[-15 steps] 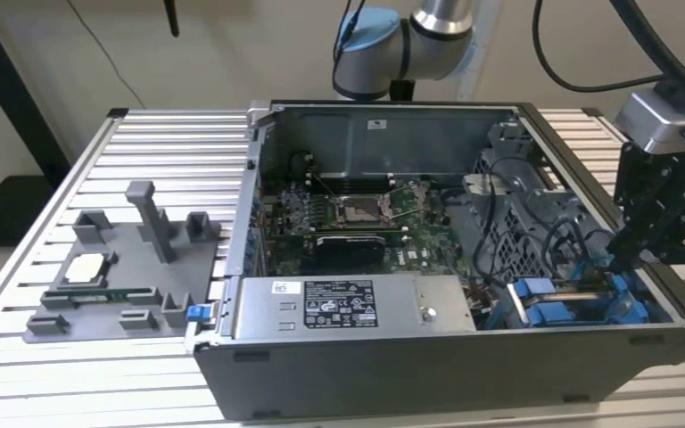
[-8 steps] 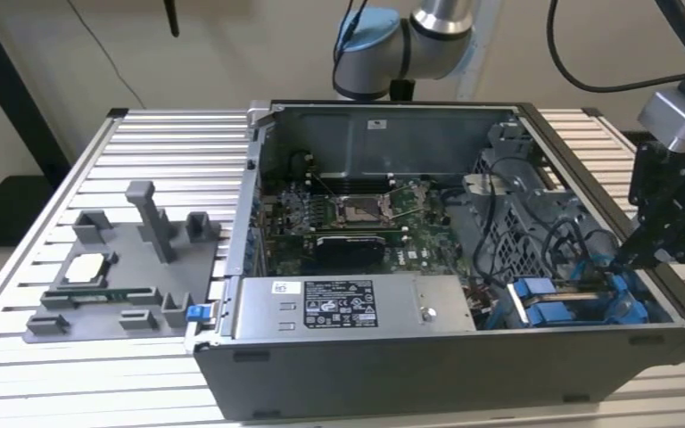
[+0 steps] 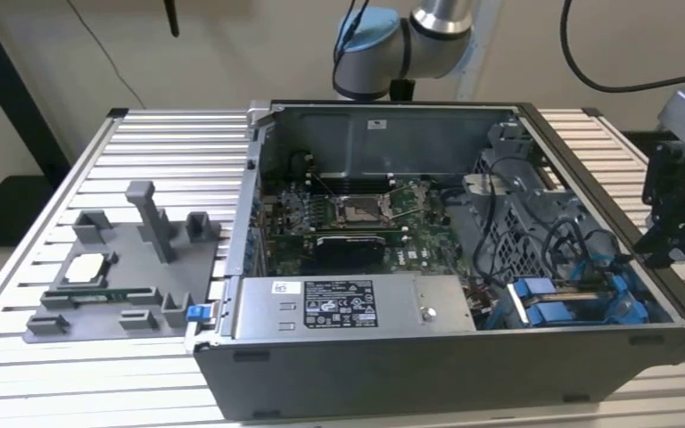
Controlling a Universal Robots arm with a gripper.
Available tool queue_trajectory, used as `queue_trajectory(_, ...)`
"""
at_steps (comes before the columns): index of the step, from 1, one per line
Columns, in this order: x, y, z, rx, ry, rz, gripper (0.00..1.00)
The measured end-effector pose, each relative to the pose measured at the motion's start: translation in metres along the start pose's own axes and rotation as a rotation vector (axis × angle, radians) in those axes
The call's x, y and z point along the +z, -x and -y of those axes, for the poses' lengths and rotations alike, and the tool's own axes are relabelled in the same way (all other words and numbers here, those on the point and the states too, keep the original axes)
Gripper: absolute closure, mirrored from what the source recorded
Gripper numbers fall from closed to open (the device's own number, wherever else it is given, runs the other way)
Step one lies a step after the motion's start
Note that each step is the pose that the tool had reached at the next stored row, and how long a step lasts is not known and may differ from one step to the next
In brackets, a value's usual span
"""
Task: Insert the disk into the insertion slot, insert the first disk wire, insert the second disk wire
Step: 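Insert the second disk wire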
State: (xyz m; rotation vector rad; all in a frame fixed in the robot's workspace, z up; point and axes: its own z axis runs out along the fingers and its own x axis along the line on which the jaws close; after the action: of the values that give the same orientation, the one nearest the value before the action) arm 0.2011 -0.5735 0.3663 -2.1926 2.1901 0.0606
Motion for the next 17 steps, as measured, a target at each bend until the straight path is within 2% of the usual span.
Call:
queue_trajectory(6,0.0000,0.0000,0.0080,0.000,0.0073,-0.0009,0.00)
queue_trajectory(7,0.0000,0.0000,0.0082,0.001,0.0148,-0.0019,0.00)
queue_trajectory(8,0.0001,0.0000,0.0083,0.001,0.0289,-0.0041,0.00)
queue_trajectory(10,0.0000,0.0000,0.0083,0.001,0.0627,-0.0095,0.00)
queue_trajectory(13,0.0000,0.0000,0.0083,0.000,0.1090,-0.0165,0.00)
queue_trajectory(14,0.0000,0.0000,0.0083,-0.001,0.1191,-0.0171,0.00)
queue_trajectory(15,0.0000,0.0000,0.0083,-0.002,0.1233,-0.0174,0.00)
queue_trajectory(17,0.0000,0.0000,0.0082,-0.002,0.1235,-0.0174,0.00)
